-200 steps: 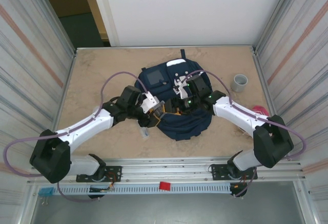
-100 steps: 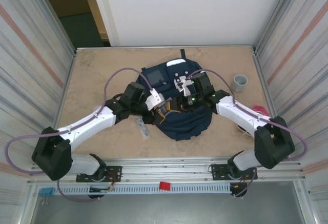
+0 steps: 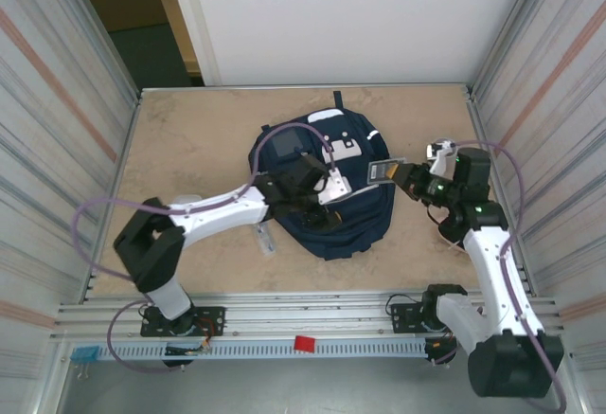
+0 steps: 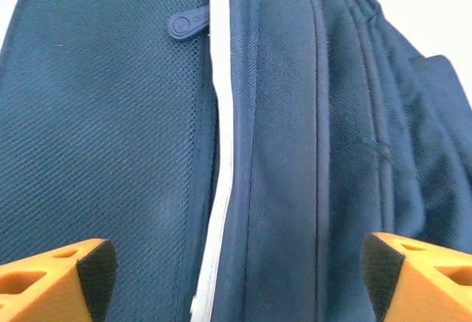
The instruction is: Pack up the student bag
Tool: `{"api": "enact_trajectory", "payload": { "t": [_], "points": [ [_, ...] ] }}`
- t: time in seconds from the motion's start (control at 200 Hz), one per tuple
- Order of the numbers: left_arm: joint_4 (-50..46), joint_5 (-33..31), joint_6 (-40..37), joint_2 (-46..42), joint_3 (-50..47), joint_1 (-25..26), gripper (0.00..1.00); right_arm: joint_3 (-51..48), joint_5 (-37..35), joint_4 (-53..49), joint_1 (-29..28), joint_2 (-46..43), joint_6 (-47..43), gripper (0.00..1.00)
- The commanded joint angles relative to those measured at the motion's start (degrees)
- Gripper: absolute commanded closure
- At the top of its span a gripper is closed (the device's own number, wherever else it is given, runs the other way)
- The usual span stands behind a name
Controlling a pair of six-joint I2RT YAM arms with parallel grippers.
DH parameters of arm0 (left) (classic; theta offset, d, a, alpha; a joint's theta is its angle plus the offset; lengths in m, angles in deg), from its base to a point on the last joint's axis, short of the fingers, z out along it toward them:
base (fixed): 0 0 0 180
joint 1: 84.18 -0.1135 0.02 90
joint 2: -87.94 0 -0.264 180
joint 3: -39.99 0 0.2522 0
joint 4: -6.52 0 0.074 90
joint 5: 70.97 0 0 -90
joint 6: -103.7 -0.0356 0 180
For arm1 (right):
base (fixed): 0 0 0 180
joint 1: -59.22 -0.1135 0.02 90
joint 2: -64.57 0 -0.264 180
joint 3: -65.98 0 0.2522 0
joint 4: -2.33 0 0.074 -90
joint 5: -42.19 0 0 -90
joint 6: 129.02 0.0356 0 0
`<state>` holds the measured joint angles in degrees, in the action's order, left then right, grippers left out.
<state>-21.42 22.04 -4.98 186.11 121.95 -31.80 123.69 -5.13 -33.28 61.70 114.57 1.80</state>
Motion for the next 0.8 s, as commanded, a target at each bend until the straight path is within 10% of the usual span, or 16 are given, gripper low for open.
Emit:
{"api": "enact_trajectory", "payload": {
  "t": [0.0, 0.205, 0.351, 0.456, 0.797],
  "points": [
    [-0.31, -4.01, -1.2, 3.67, 4.07, 0.62, 0.12, -1.33, 0.3, -6.28, 3.01, -2.43, -2.67, 0.84],
    [0.15, -7.77, 0.58, 7.94, 5.82, 0.84, 0.21, -2.63, 0.57, -7.65, 5.31, -4.03, -3.11, 0.84],
    [0.76, -10.72, 1.38, 6.15, 5.76, 0.84, 0.77, -2.63, 0.02, -8.23, 5.91, -4.59, -3.2, 0.85],
    [-0.04, -10.0, 2.53, 1.67, 6.47, 0.72, 0.99, -2.16, -1.69, -9.75, 7.53, -5.64, -3.7, 0.84],
    [-0.97, -4.92, 11.98, -7.81, 13.31, -5.89, 1.0, -6.98, -0.63, -8.95, 6.58, -9.34, 0.31, 0.82]
  ]
}}
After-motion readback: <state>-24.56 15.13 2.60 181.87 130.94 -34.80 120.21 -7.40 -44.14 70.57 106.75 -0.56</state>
